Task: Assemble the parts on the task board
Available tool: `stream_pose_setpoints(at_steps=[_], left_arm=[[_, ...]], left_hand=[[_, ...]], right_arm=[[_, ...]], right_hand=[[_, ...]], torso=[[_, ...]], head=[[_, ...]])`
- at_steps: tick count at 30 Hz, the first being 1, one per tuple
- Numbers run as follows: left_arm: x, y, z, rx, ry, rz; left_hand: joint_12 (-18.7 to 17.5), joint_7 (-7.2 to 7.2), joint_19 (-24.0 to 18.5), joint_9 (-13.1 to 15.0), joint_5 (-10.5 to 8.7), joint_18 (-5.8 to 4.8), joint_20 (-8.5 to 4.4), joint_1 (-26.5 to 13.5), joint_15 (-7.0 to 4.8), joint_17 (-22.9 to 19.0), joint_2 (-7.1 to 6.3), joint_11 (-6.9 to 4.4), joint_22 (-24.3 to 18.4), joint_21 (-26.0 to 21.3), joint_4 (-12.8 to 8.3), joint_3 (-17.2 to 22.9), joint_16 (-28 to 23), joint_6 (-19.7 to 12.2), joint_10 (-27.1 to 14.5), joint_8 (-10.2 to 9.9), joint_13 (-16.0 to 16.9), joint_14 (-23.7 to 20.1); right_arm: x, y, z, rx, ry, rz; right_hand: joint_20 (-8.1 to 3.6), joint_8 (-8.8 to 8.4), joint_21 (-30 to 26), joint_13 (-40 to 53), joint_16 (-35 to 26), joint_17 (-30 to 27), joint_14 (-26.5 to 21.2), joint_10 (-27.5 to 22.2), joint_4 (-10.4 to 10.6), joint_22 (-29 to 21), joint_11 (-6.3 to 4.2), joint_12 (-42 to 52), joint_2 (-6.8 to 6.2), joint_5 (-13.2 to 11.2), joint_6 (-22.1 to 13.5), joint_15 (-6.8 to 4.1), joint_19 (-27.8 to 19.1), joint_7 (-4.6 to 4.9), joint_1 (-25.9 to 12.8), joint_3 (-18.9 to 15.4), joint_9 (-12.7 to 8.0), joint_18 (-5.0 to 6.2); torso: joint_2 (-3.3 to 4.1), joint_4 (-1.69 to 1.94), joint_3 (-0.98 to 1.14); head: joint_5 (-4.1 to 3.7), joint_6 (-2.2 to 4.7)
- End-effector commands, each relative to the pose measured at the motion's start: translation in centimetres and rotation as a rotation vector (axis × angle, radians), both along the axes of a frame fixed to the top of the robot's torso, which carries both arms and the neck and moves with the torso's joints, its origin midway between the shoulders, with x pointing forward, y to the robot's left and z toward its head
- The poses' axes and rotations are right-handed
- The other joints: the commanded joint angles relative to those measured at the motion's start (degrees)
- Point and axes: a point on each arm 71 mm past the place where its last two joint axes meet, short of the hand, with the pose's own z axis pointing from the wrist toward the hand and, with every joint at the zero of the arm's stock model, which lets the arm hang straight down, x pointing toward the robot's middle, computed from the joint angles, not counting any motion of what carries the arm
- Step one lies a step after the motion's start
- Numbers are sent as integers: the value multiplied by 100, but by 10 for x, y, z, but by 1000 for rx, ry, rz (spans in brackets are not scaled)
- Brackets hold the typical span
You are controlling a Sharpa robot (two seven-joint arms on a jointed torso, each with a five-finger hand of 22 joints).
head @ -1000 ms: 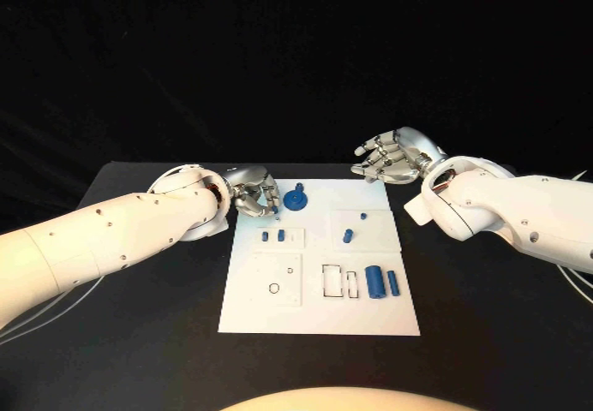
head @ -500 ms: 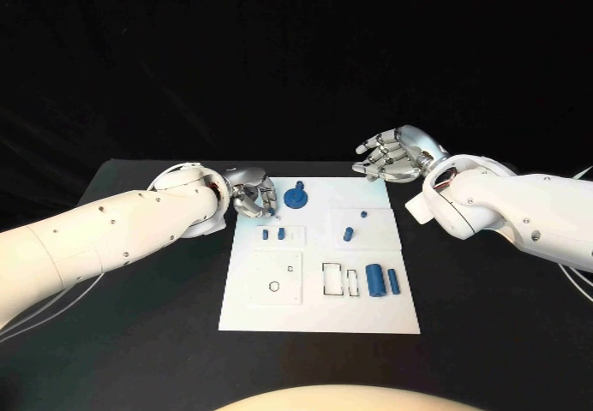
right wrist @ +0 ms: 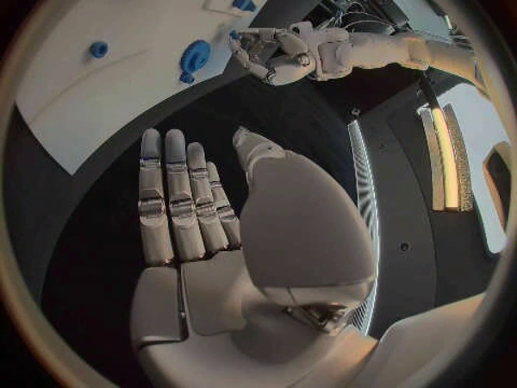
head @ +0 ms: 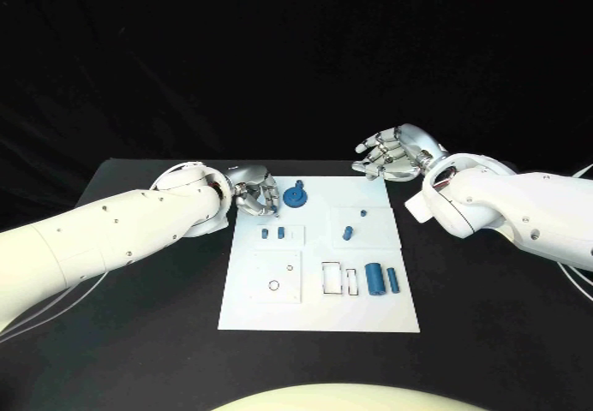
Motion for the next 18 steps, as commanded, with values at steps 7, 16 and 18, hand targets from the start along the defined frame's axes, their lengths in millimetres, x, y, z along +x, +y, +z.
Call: stream_pose_setpoints(at_steps=[7, 16, 18], left_arm=[[-2, -3, 0, -6, 13, -11], [-3, -5, -2, 6, 37, -18], [-3, -5, -2, 7, 39, -18]], left_hand=[[-62, 9, 73, 59, 72, -43, -13, -102, -9, 95, 47, -27, 127, 75, 34, -99, 140, 217, 108, 2, -60, 71], [-69, 6, 74, 62, 68, -43, -13, -103, -11, 91, 45, -30, 124, 72, 35, -106, 141, 227, 123, 1, -58, 71], [-69, 6, 74, 62, 68, -43, -13, -103, -11, 91, 45, -30, 124, 72, 35, -106, 141, 227, 123, 1, -58, 71]], right_arm=[[0, 1, 0, 0, 0, 4], [0, 1, 0, 0, 0, 4], [0, 1, 0, 0, 0, 4]], right_hand=[[-19, 130, -84, -57, -97, -46, -59, -123, -36, -52, 6, -49, -74, 2, 42, 4, -153, 226, -177, 137, -56, 73], [-17, 131, -84, -64, -103, -51, -63, -125, -39, -63, 7, -48, -73, 2, 41, 5, -158, 228, -177, 137, -57, 73], [-17, 131, -84, -64, -103, -51, -63, -125, -39, -63, 7, -48, -73, 2, 41, 5, -158, 228, -177, 137, -57, 73]], torso=[[-3, 1, 2], [-4, 3, 5], [-3, 3, 4]], head=[[-5, -4], [-1, -15], [-2, -15]])
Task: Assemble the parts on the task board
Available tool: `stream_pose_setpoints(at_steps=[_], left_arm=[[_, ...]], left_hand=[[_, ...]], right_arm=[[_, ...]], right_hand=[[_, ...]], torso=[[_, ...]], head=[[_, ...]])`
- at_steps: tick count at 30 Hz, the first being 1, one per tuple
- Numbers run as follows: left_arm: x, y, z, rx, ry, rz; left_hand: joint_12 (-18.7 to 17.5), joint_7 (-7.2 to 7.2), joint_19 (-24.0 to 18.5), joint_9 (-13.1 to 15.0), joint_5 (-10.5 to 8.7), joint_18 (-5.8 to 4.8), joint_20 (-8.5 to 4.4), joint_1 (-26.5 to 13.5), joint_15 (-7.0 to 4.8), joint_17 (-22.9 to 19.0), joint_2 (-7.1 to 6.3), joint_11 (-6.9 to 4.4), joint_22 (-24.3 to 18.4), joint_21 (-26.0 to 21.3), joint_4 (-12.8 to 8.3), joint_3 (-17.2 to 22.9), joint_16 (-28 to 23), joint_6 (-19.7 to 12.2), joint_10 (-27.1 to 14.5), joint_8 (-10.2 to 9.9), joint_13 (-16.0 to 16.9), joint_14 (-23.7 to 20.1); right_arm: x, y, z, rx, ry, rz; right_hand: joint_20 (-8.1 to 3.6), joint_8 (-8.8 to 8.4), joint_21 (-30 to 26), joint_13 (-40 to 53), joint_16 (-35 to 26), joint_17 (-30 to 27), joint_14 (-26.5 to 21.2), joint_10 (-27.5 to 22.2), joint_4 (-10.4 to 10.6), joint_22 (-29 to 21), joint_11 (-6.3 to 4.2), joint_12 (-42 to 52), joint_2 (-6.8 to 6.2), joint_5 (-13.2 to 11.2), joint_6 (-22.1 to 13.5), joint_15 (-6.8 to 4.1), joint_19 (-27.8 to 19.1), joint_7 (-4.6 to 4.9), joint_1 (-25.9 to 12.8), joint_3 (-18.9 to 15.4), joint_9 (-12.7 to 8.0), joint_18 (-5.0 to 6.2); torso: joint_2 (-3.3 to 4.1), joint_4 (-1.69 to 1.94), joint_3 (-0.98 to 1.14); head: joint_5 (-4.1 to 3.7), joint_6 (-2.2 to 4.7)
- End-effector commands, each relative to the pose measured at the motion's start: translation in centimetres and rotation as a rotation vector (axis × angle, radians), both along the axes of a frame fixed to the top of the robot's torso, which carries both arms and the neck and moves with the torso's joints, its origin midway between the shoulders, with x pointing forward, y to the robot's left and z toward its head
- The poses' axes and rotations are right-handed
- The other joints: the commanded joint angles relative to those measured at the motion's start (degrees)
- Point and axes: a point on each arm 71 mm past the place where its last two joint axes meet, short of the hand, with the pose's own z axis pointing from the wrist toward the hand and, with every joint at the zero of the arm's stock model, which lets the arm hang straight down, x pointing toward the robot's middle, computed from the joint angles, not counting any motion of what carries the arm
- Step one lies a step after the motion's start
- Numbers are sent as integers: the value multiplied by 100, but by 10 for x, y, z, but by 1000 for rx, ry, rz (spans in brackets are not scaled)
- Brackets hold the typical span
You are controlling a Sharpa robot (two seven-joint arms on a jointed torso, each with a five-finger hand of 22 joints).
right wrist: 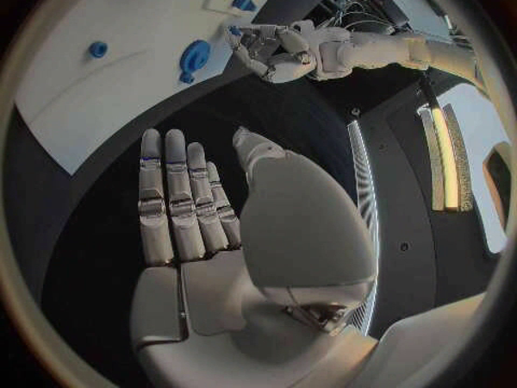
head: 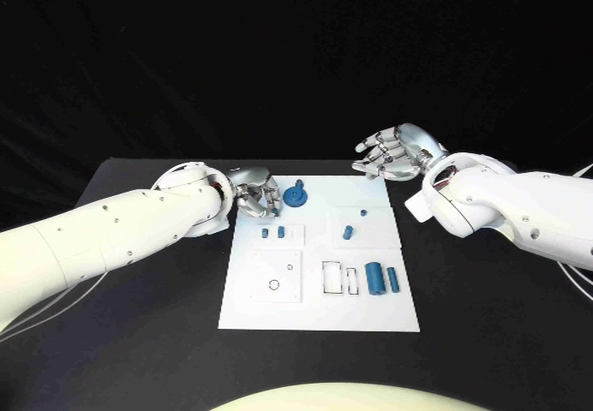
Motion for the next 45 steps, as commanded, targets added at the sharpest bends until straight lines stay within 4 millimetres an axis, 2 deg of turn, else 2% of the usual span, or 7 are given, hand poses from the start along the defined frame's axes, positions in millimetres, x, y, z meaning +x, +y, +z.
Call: stream_pose_setpoints(at_steps=[1, 45], left_arm=[[0, -2, 0, 1, 6, -4], [0, -5, -5, 21, 24, -15]], left_hand=[[-53, 7, 73, 62, 68, -43, -13, -103, -11, 91, 45, -30, 121, 72, 35, -106, 141, 227, 122, 2, -58, 71], [-93, -23, 126, 90, 53, -54, -28, -103, -39, 125, 41, -64, 157, 81, 40, -179, 169, 313, 246, -6, -25, 99]], right_arm=[[0, 1, 0, 0, 0, 4], [0, 1, 0, -1, 1, 6]], right_hand=[[-17, 131, -84, -36, -103, -44, -63, -126, -39, -34, 7, -48, -73, 2, 41, 5, -158, 228, -177, 137, -46, 73], [-12, 134, -83, -57, -120, -57, -66, -129, -44, -66, 10, -46, -70, 2, 38, 9, -167, 230, -180, 137, -50, 73]], torso=[[2, -1, 0], [2, 2, -2]], head=[[-1, -4], [-16, -38]])
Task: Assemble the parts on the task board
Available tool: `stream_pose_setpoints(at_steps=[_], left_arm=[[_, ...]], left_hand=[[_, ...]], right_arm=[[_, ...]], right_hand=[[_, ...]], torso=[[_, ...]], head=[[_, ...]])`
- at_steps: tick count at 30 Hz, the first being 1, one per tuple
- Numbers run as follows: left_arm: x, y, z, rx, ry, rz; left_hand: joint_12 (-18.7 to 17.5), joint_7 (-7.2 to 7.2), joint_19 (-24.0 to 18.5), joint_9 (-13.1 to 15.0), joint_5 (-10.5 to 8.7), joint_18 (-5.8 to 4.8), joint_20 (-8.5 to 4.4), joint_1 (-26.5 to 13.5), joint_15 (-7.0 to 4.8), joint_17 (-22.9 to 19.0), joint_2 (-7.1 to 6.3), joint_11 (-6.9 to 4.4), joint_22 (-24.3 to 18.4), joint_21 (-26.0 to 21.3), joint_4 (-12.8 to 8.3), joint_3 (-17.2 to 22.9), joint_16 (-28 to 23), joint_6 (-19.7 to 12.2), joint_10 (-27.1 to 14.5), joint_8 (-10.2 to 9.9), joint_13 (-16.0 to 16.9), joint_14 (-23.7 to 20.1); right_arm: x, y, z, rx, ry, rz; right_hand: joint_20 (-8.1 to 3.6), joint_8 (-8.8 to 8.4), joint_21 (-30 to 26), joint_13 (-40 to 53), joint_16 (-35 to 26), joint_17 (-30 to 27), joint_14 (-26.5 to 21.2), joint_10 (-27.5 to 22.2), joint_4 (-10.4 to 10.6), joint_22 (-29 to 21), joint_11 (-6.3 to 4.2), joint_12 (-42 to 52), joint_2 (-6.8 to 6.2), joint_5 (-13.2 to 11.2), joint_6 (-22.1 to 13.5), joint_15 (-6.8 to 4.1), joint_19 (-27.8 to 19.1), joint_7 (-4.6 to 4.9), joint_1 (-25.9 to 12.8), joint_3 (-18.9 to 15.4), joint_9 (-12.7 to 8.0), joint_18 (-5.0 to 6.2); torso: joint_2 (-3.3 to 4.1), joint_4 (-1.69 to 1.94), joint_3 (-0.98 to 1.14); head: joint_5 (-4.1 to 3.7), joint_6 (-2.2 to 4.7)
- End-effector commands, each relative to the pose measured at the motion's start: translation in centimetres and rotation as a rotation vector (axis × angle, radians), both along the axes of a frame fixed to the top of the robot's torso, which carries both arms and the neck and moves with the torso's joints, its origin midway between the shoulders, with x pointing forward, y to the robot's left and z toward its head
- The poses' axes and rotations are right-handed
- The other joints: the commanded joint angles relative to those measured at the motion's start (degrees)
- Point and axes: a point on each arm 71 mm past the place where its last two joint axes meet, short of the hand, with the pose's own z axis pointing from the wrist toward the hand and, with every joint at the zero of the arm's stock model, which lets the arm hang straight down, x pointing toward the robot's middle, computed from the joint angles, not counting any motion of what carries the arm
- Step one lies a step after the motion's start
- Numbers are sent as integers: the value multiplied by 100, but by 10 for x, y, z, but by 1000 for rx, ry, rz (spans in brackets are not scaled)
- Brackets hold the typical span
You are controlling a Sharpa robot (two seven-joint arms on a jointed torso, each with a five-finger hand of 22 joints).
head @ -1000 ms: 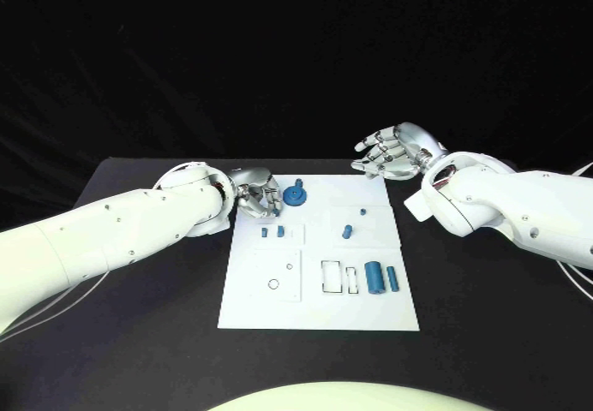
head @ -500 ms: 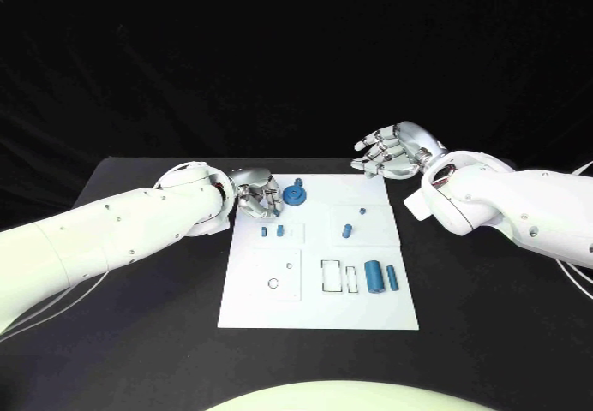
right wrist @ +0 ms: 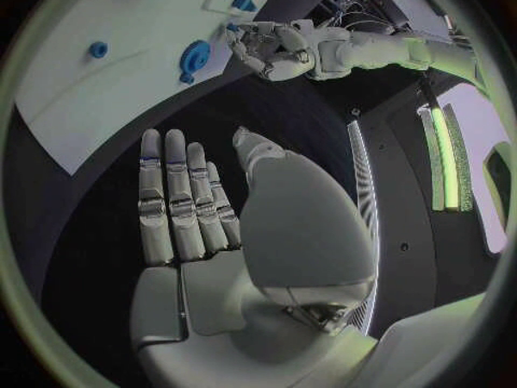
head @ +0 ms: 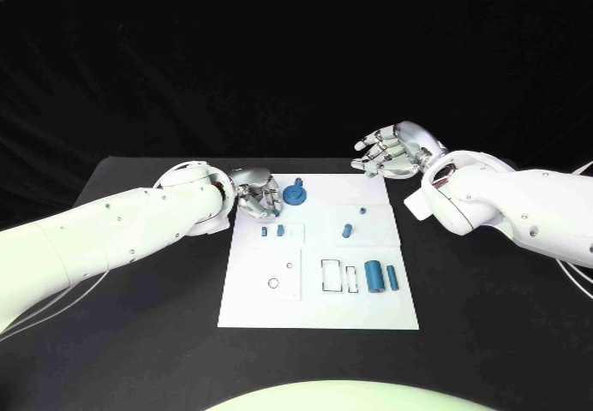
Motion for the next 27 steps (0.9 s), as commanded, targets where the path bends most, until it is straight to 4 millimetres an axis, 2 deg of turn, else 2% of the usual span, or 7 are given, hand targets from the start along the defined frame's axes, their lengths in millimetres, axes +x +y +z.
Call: stream_pose_setpoints(at_steps=[1, 5, 10, 19, 21, 22, 27], left_arm=[[0, -1, -1, 2, 0, -2], [0, -1, -1, 0, 0, -1], [0, -1, -2, -3, 5, -4], [0, -1, -2, -7, 6, -2], [0, 0, -2, -7, 5, 1], [0, 0, -2, -8, 5, 1], [0, 0, -2, -9, 7, 3]], left_hand=[[-43, 0, 86, 90, 53, -53, 11, -103, -9, 91, 41, -42, 61, 81, 39, -179, 126, 291, 164, 25, -21, 70], [-58, 4, 67, 87, 55, -48, 9, -104, -9, 116, 33, -39, 35, 63, 40, -188, 133, 274, 156, 7, -19, 78], [-139, 49, 57, 45, 63, -48, 17, -87, 16, 104, 27, -6, 6, 30, 46, -200, 135, 106, 135, -148, -3, 53], [-151, 56, 51, 33, 60, -46, 23, -101, 21, 92, 1, -2, -8, 17, 54, -223, 137, 64, 153, -199, 11, 47], [-175, 68, 50, 10, 64, -44, 27, -103, 27, 90, -12, 3, -17, 5, 62, -231, 139, -12, 156, -278, 26, 39], [-202, 82, 50, -40, 72, -41, 28, -108, 24, 91, -35, -7, -26, -7, 73, -230, 144, -190, 161, -414, 41, 37], [-212, 87, 42, -49, 70, -38, 27, -118, 23, 88, -48, -2, -42, -19, 81, -236, 145, -217, 161, -445, 48, 34]], right_arm=[[0, 1, 0, 0, 0, 5], [0, 1, 0, 0, 1, 5], [0, 1, -1, 0, 1, 5], [0, 1, -1, 0, 1, 5], [0, 1, -1, 0, 1, 5], [0, 1, -1, 0, 1, 5], [0, 1, -1, 0, 1, 5]], right_hand=[[-13, 134, -83, -46, -119, -52, -66, -129, -44, -29, 10, -46, -70, 2, 38, 8, -166, 230, -180, 137, -31, 74], [-12, 135, -83, -51, -123, -55, -66, -130, -44, -36, 10, -46, -70, 2, 37, 9, -168, 231, -183, 136, -32, 74], [-12, 135, -83, -51, -123, -55, -66, -130, -44, -36, 10, -46, -70, 2, 37, 9, -168, 231, -183, 136, -32, 74], [-10, 135, -82, -57, -128, -59, -68, -133, -45, -47, 12, -46, -70, 2, 34, 11, -171, 232, -186, 134, -33, 74], [-10, 135, -82, -57, -128, -59, -68, -133, -45, -47, 12, -46, -70, 2, 34, 11, -171, 232, -186, 134, -33, 74], [-10, 135, -82, -60, -130, -61, -68, -134, -45, -51, 13, -46, -70, 2, 33, 12, -172, 233, -188, 133, -34, 74], [-10, 135, -82, -60, -130, -61, -68, -134, -45, -51, 13, -46, -70, 2, 33, 12, -172, 233, -188, 133, -34, 74]], torso=[[1, 2, 0], [1, -3, 3], [1, -1, 2], [-1, -2, 2], [0, 0, 1], [0, -2, 0], [0, -2, 0]], head=[[-2, -2], [1, -4], [-2, -14], [-1, -17], [-6, -15], [-5, -14], [-6, -17]])
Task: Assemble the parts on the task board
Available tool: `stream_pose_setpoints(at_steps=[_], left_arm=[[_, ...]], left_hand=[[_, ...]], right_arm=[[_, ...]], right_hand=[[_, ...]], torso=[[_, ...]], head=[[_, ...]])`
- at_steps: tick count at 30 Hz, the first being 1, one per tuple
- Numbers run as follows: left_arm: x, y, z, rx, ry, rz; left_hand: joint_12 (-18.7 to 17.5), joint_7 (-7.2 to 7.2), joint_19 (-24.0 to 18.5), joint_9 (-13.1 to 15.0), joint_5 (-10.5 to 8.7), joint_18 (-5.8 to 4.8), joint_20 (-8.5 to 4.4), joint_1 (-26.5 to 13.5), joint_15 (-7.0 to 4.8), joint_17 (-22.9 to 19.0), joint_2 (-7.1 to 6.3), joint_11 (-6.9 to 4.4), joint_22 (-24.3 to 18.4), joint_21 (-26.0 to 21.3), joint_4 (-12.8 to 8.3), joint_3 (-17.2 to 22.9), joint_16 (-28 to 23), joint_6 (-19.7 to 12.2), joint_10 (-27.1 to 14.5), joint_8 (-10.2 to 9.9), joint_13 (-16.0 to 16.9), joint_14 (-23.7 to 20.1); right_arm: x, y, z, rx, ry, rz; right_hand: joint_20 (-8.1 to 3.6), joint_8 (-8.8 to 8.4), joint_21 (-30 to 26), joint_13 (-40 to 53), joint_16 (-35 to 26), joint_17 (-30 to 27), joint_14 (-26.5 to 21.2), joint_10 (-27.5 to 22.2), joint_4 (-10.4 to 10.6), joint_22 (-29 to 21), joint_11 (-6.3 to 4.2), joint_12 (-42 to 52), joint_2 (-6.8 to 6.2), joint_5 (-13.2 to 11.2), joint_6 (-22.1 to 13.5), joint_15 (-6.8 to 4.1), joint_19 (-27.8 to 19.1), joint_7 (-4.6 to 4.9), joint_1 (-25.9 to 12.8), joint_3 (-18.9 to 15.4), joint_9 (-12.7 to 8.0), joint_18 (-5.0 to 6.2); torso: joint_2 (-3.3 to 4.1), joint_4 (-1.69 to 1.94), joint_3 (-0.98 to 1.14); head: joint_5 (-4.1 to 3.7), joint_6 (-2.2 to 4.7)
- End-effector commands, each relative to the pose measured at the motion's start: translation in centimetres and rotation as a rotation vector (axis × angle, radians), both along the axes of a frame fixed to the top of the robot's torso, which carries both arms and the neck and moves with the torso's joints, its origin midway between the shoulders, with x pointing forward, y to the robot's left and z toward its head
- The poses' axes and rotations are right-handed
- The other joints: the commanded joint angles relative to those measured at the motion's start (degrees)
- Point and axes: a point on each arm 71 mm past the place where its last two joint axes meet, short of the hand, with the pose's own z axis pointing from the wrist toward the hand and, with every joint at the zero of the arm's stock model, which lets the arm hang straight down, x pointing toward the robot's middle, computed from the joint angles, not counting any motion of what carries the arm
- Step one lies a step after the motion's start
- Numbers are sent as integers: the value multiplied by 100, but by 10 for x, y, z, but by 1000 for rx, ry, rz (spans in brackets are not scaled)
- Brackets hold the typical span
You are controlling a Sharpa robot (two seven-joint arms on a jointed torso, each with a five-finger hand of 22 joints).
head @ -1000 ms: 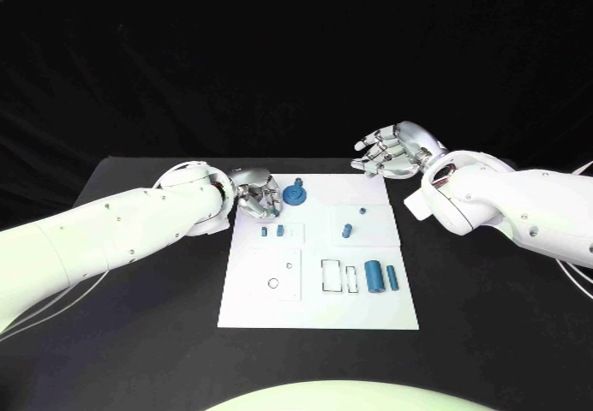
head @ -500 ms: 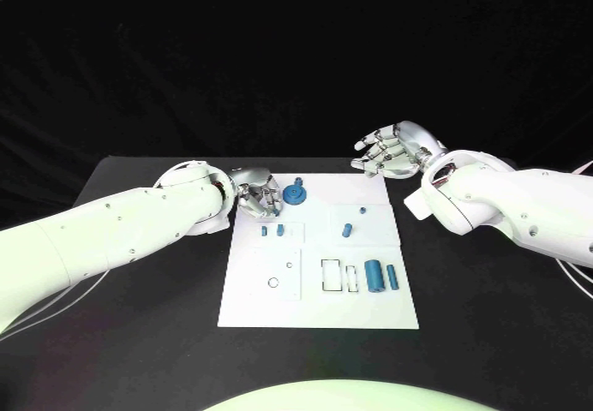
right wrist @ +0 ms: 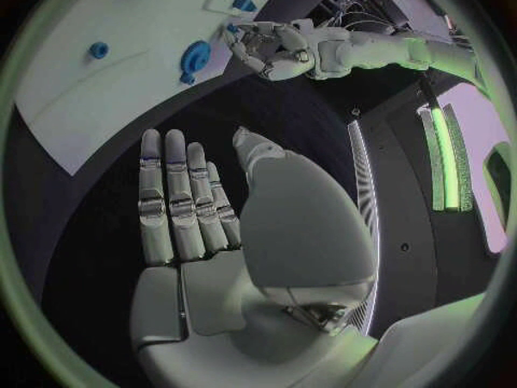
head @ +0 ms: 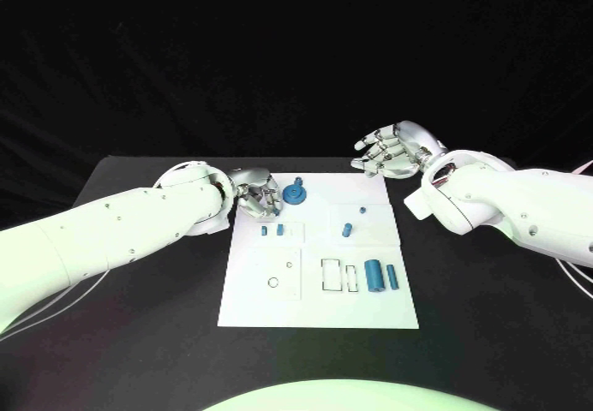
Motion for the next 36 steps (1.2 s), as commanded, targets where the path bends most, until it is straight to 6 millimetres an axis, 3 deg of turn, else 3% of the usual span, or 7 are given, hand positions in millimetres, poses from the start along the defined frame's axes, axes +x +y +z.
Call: stream_pose_setpoints(at_steps=[1, 36], left_arm=[[0, -1, 0, -3, 3, -1], [-1, 11, -1, 7, 14, 27]], left_hand=[[-51, 7, 39, -55, 70, -37, 27, -123, -5, 72, -54, -21, -42, -22, 83, -240, 144, -77, 141, -89, 47, 4], [-135, -2, -76, -121, 79, -6, 22, -253, 10, -78, -210, -13, -212, -168, 177, -330, 105, -287, 97, -300, 110, -104]], right_arm=[[0, 1, 0, 0, 0, 4], [0, -2, -1, -4, 5, 5]], right_hand=[[-9, 135, -82, -46, -68, -51, -69, -135, -45, -42, 13, -46, -69, 2, 33, 13, -174, 233, -189, 133, -33, 74], [13, 156, -85, -124, -144, -106, -116, -164, -79, -162, 20, -45, -66, 4, 36, 31, -228, 231, -182, 130, -44, 74]], torso=[[1, 1, -2], [2, -3, 0]], head=[[-2, -4], [-2, -12]])
